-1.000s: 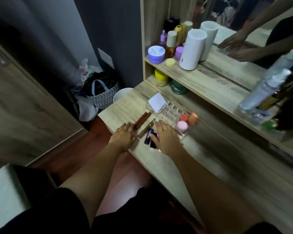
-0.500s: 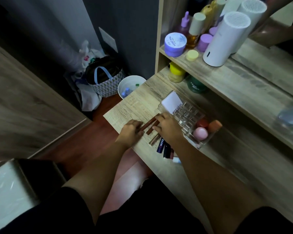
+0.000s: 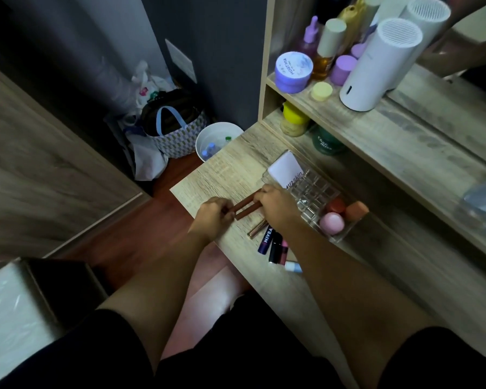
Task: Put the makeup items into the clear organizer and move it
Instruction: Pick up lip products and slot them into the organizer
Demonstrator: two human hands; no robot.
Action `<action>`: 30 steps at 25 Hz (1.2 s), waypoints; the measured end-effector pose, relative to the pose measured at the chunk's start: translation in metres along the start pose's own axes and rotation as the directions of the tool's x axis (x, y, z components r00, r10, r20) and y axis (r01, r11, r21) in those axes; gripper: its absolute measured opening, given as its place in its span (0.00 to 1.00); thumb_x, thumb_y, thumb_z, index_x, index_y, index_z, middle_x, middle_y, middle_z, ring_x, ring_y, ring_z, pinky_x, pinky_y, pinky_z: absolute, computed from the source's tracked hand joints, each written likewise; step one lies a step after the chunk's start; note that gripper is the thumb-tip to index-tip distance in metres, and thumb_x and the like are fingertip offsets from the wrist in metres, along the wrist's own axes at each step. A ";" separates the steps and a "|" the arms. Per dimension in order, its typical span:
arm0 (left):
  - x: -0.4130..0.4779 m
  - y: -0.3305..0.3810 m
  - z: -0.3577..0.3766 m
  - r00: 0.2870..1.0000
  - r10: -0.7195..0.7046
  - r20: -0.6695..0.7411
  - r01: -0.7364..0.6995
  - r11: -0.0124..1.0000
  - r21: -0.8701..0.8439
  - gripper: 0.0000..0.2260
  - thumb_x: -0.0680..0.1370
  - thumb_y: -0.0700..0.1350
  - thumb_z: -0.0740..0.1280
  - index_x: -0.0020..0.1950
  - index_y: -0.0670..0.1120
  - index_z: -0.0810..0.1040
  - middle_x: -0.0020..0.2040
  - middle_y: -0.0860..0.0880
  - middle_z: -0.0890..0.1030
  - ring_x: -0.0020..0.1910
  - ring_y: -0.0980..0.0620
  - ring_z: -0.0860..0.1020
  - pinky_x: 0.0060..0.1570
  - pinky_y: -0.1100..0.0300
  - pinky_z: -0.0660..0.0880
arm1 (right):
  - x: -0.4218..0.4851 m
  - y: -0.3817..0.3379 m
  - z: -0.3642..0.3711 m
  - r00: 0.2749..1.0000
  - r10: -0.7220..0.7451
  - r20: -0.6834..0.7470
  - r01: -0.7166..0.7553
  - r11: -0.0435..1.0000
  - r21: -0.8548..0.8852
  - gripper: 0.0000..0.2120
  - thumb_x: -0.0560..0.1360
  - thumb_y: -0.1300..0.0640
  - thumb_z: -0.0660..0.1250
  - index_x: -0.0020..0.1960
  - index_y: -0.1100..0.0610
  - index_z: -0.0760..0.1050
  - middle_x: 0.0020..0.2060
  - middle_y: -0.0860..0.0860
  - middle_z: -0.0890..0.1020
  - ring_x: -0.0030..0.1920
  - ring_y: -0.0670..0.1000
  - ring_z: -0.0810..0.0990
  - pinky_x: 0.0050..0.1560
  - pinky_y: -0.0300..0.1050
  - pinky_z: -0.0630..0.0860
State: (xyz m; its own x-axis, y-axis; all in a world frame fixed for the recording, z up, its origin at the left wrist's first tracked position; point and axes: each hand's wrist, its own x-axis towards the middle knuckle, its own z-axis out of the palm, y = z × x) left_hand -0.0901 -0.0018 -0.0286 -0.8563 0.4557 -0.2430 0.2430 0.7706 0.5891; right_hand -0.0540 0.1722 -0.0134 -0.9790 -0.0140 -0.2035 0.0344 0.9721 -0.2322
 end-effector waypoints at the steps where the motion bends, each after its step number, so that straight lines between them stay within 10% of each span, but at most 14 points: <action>1: -0.001 -0.001 -0.001 1.000 0.000 -0.005 0.000 1.000 -0.015 0.03 0.73 0.40 0.68 0.45 0.42 0.79 0.43 0.43 0.77 0.42 0.47 0.75 0.43 0.61 0.68 | 0.001 0.001 0.000 1.000 -0.018 -0.003 0.018 1.000 -0.019 0.11 0.74 0.60 0.65 0.56 0.56 0.77 0.54 0.55 0.78 0.59 0.56 0.73 0.59 0.52 0.73; 8: -0.003 -0.009 -0.024 0.992 -0.110 -0.056 0.094 0.968 -0.232 0.03 0.73 0.45 0.69 0.44 0.51 0.77 0.41 0.51 0.80 0.41 0.54 0.77 0.41 0.65 0.69 | -0.013 0.013 -0.019 0.996 -0.026 -0.089 0.041 0.983 0.177 0.07 0.73 0.61 0.67 0.50 0.56 0.75 0.46 0.54 0.81 0.47 0.54 0.77 0.47 0.47 0.73; 13: 0.018 0.012 -0.044 0.985 -0.160 -0.069 0.083 0.778 -0.623 0.06 0.74 0.34 0.67 0.48 0.42 0.79 0.37 0.50 0.78 0.41 0.51 0.77 0.47 0.59 0.76 | -0.032 0.038 -0.046 0.926 0.325 -0.192 -0.089 0.682 0.725 0.12 0.65 0.63 0.76 0.46 0.58 0.79 0.37 0.50 0.81 0.34 0.42 0.77 0.38 0.22 0.71; 17: 0.043 0.048 -0.057 0.990 -0.108 -0.093 0.004 0.674 -0.739 0.08 0.76 0.34 0.65 0.53 0.38 0.79 0.42 0.44 0.77 0.40 0.52 0.78 0.40 0.71 0.79 | -0.045 0.062 -0.065 0.887 0.408 -0.216 -0.109 0.639 0.761 0.10 0.68 0.61 0.74 0.49 0.57 0.80 0.43 0.55 0.85 0.38 0.44 0.79 0.43 0.27 0.74; 21: 0.067 0.095 -0.060 0.992 0.024 -0.123 -0.097 0.772 -0.628 0.10 0.76 0.37 0.65 0.55 0.35 0.78 0.37 0.47 0.78 0.37 0.53 0.77 0.40 0.68 0.77 | -0.053 0.084 -0.088 0.826 0.426 -0.369 -0.116 0.769 0.629 0.11 0.71 0.66 0.70 0.52 0.61 0.81 0.48 0.61 0.81 0.44 0.49 0.78 0.43 0.18 0.67; 25: 0.084 0.129 -0.054 0.975 0.208 -0.071 -0.220 0.926 -0.308 0.08 0.75 0.41 0.68 0.52 0.41 0.81 0.44 0.41 0.83 0.42 0.49 0.79 0.49 0.58 0.75 | -0.061 0.102 -0.101 0.812 0.486 -0.323 -0.237 0.781 0.577 0.14 0.71 0.68 0.67 0.55 0.58 0.78 0.49 0.59 0.82 0.46 0.55 0.82 0.52 0.42 0.77; 30: 0.094 0.154 -0.037 0.922 0.380 0.070 -0.385 0.920 0.067 0.08 0.74 0.43 0.68 0.51 0.42 0.82 0.49 0.42 0.84 0.46 0.49 0.78 0.41 0.66 0.64 | -0.061 0.099 -0.094 0.863 0.391 -0.320 -0.232 0.869 0.437 0.16 0.70 0.69 0.64 0.56 0.60 0.76 0.49 0.59 0.82 0.49 0.59 0.79 0.51 0.45 0.73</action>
State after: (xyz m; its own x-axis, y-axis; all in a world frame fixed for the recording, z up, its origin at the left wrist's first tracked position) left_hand -0.1500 0.1427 0.0677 -0.6650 0.7449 -0.0542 0.5839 0.5638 0.5842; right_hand -0.0097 0.2914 0.0651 -0.8957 0.4431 0.0380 0.3448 0.7459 -0.5698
